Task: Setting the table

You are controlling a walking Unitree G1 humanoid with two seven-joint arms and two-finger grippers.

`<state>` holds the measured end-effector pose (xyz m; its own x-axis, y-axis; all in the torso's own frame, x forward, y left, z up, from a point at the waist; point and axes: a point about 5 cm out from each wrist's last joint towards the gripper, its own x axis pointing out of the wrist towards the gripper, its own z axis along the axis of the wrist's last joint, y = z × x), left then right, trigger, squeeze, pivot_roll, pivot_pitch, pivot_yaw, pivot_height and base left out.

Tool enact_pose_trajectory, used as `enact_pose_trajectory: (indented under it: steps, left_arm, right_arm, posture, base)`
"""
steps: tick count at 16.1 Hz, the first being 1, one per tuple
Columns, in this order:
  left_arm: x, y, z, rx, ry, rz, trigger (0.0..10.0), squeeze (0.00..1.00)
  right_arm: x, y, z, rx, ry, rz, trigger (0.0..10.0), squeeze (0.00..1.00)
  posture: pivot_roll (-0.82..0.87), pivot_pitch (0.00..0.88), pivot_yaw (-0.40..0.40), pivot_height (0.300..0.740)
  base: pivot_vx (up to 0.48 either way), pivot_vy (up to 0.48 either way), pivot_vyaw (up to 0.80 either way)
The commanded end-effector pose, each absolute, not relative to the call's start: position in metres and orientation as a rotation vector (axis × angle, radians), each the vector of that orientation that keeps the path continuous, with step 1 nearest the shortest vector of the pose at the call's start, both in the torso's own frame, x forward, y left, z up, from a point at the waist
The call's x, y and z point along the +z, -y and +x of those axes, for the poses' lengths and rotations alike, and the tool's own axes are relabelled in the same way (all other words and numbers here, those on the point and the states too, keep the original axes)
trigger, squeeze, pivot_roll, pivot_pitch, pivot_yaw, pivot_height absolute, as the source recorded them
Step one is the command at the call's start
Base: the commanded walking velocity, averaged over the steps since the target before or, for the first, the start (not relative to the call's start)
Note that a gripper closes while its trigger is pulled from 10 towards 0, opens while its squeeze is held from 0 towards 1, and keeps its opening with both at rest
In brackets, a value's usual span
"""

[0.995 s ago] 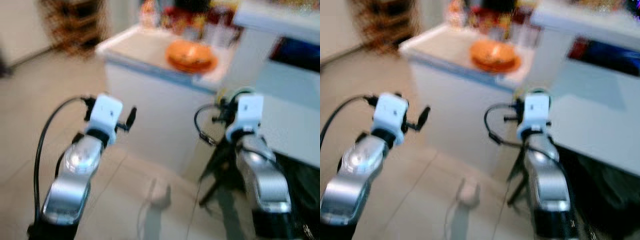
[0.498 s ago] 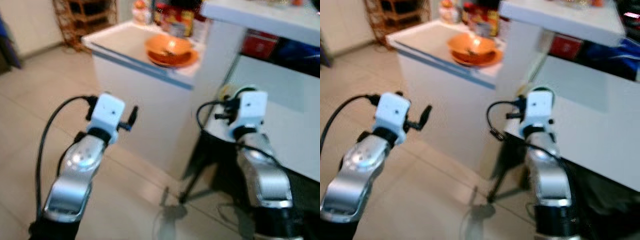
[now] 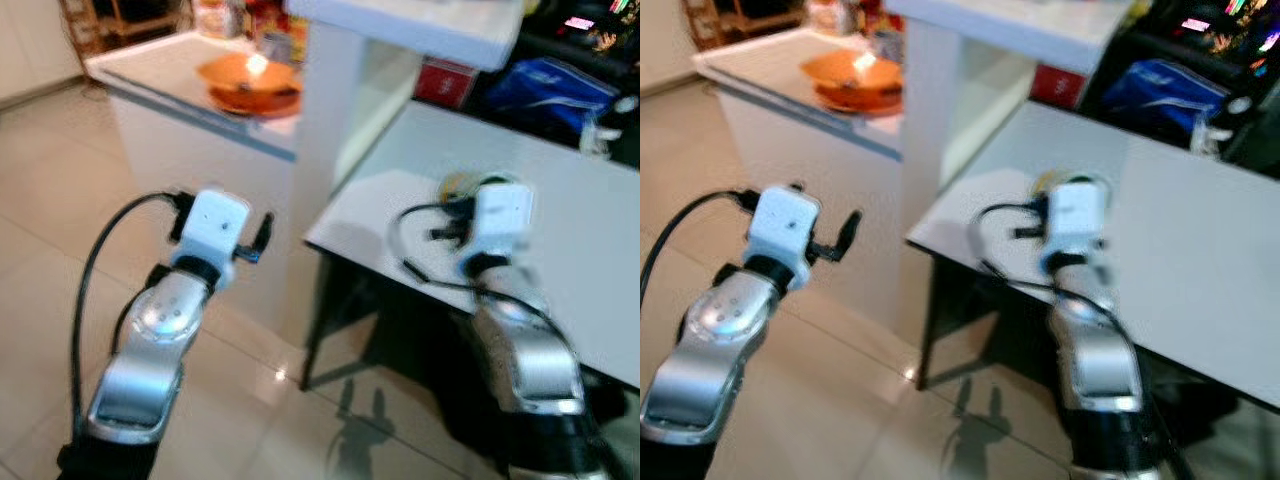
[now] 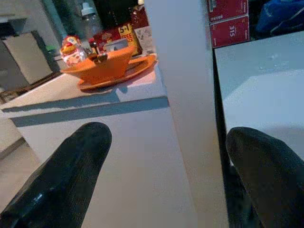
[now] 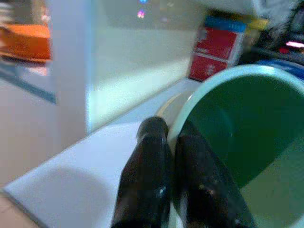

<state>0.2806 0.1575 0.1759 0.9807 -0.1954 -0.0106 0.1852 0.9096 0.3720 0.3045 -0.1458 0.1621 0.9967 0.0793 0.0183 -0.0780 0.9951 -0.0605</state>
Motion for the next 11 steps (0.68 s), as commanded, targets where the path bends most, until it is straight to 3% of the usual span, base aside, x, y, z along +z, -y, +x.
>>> enact_pose_trajectory:
  steps: [1, 2, 5, 11]
  left_arm:
    - [0.179, -0.153, 0.282, -0.209, 0.046, 0.381, 10.0, 0.0]
    - [0.179, -0.153, 0.282, -0.21, 0.047, 0.382, 10.0, 0.0]
    - [0.179, -0.152, 0.282, -0.214, 0.052, 0.385, 10.0, 0.0]
    - [0.179, -0.15, 0.282, -0.234, 0.058, 0.392, 10.0, 0.0]
  right_arm:
    - [0.168, 0.153, 0.307, 0.066, 0.04, -0.064, 10.0, 0.0]
    - [0.168, 0.153, 0.307, 0.064, 0.04, -0.065, 10.0, 0.0]
    - [0.166, 0.157, 0.308, 0.054, 0.031, -0.083, 10.0, 0.0]
    - [0.164, 0.168, 0.304, 0.044, 0.001, -0.073, 10.0, 0.0]
  posture:
    - [-0.01, 0.0, -0.062, 0.74]
    - [-0.01, 0.0, -0.063, 0.74]
    - [-0.01, 0.0, -0.066, 0.74]
    - [-0.01, 0.0, -0.065, 0.74]
  base:
    - [0.0, -0.48, 0.0]
    - [0.0, -0.48, 0.0]
    - [0.0, -0.48, 0.76]
    - [0.0, -0.48, 0.0]
